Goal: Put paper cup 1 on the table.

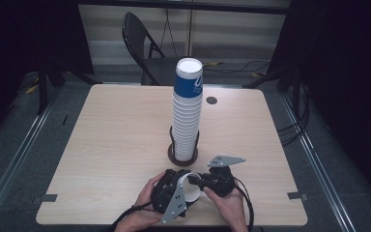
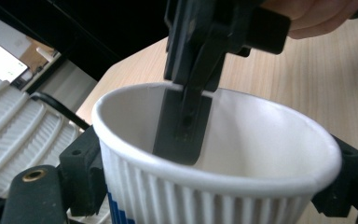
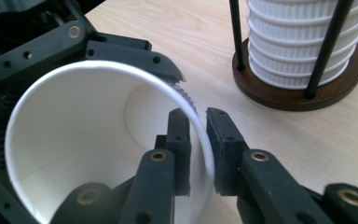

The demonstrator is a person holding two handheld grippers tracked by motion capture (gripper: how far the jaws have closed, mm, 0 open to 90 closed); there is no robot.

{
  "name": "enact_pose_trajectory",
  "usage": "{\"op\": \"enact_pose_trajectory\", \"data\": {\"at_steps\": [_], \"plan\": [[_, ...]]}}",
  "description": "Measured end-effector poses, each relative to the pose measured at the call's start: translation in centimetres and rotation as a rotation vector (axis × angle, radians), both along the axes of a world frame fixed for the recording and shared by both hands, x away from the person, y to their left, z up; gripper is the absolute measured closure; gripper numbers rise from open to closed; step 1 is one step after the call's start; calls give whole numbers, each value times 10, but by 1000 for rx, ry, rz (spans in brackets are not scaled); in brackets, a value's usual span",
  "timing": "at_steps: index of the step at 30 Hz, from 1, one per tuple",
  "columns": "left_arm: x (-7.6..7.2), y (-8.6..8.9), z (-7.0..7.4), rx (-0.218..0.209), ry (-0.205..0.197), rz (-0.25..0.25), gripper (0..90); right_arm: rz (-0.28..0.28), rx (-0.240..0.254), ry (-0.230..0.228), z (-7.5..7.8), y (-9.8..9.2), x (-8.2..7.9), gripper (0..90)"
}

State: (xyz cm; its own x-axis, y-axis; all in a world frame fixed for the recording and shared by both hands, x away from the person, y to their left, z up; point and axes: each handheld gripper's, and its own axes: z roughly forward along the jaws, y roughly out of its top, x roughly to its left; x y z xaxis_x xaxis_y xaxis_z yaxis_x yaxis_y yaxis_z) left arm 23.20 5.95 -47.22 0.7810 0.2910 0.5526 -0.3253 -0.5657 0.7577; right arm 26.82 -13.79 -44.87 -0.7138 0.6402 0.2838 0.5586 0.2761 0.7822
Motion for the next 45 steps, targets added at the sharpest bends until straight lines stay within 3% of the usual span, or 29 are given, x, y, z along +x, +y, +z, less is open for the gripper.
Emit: {"op": "enact_pose_trajectory", "data": {"at_steps": [6, 11, 18, 21, 27, 34, 40, 45], "plan": [[8, 6, 3, -46, 82, 29, 171, -33, 22, -31, -1, -3, -3, 721], [15, 15, 5, -113, 149, 61, 170, -62, 50, -93, 1, -4, -8, 665], [22, 24, 4, -169, 189, 85, 171, -93, 86, -161, 3, -6, -11, 584], [24, 28, 5, -183, 212, 100, 172, -103, 95, -170, 3, -7, -12, 565], [29, 35, 8, -222, 245, 107, 172, -191, 163, -245, 2, -18, -17, 529], [35, 46, 12, -264, 266, 132, 171, -253, 175, -294, -3, -27, -21, 416], [40, 60, 17, -324, 317, 141, 171, -322, 170, -317, -11, -32, -24, 311], [45, 72, 24, -353, 315, 175, 171, -357, 173, -325, -18, -39, -24, 273]]}}
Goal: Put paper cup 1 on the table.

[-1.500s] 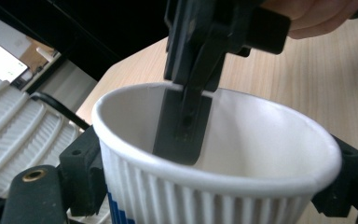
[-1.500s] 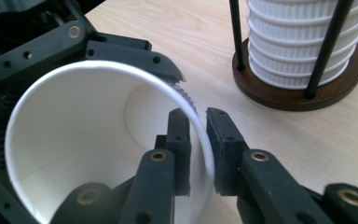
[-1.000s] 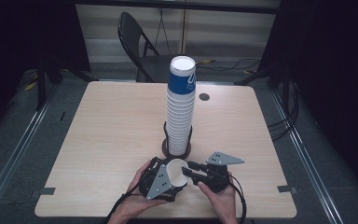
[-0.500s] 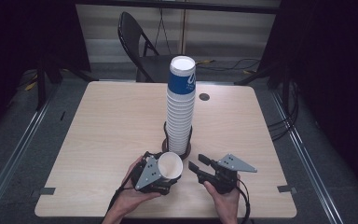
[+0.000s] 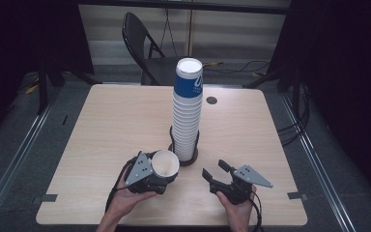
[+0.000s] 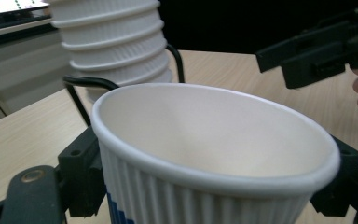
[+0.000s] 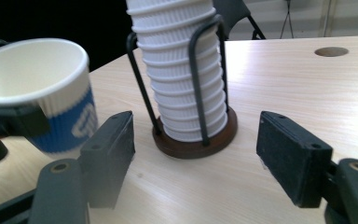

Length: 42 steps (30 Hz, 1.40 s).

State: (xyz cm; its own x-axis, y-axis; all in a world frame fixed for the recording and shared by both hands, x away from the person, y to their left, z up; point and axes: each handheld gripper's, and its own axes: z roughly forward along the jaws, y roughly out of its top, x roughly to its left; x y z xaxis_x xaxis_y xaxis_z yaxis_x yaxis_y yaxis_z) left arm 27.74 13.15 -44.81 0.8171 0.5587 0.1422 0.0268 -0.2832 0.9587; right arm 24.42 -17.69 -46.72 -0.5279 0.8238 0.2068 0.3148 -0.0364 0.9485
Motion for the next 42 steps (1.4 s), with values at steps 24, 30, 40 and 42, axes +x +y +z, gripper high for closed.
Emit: {"op": "enact_pose_trajectory", "data": {"at_steps": [24, 30, 40, 42], "plan": [[49, 52, 14, -190, 92, 146, 169, -147, -110, -77, -28, -7, -3, 136], [68, 62, 13, -190, 130, 205, 167, -150, -112, -81, -28, -7, -3, 135], [96, 67, -7, -208, 155, 343, 163, -146, -95, -83, -28, -9, -3, 135], [101, 67, -12, -195, 151, 357, 164, -145, -94, -84, -28, -9, -3, 135]]}}
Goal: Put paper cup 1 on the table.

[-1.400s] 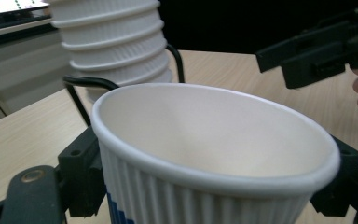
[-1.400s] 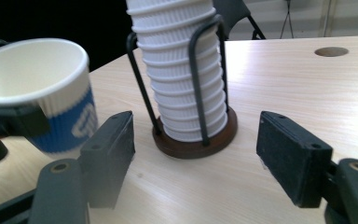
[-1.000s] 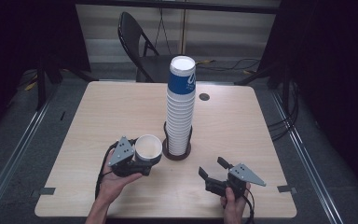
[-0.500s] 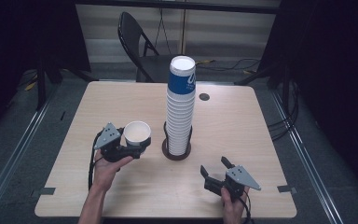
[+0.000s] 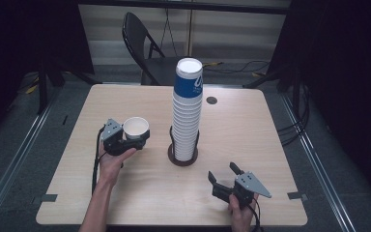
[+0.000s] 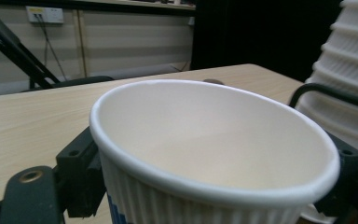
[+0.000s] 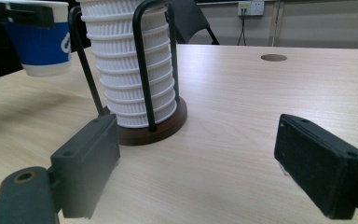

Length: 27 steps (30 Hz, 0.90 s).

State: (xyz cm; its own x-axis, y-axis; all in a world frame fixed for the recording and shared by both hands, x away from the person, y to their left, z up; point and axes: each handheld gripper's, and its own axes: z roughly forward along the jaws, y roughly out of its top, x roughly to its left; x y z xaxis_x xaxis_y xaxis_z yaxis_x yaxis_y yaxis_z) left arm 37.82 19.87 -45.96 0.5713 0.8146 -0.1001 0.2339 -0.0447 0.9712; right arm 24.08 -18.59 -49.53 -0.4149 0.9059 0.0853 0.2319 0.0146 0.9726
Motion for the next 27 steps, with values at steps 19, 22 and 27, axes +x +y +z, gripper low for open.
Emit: {"op": "enact_pose_trajectory", "data": {"at_steps": [19, 22, 27], "plan": [[23, 8, -24, 55, 107, 18, 157, 7, -5, -4, 0, 0, -1, 136], [23, 8, -28, 81, 141, 11, 157, 11, -9, -1, 0, 1, -1, 137], [20, 8, -34, 114, 208, 2, 159, 15, 7, 2, 0, 0, -1, 136]]}}
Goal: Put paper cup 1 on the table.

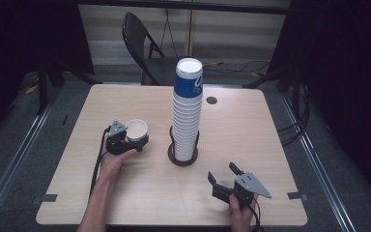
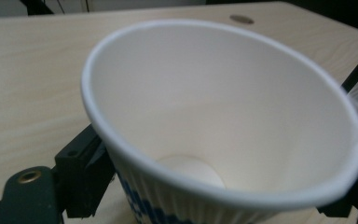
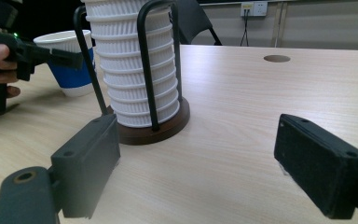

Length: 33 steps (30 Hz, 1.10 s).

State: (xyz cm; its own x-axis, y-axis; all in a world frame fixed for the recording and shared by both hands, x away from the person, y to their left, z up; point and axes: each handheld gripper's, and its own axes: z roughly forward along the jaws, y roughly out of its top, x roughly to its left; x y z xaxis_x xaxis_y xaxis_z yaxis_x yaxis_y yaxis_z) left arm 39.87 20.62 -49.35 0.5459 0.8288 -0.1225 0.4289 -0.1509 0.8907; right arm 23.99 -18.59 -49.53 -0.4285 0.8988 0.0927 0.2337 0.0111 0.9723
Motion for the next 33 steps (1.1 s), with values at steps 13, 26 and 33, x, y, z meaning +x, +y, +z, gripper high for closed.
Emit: {"op": "enact_pose_trajectory", "data": {"at_steps": [13, 26, 33], "plan": [[-17, 6, 4, 34, 13, 41, 159, 9, -4, 5, 0, 0, 0, 136], [-46, 17, 21, -59, -56, 55, 162, 16, -5, 8, 0, 0, 0, 136], [-57, 22, 37, -123, -90, 81, 214, 14, -6, 10, 0, 0, 1, 137]]}}
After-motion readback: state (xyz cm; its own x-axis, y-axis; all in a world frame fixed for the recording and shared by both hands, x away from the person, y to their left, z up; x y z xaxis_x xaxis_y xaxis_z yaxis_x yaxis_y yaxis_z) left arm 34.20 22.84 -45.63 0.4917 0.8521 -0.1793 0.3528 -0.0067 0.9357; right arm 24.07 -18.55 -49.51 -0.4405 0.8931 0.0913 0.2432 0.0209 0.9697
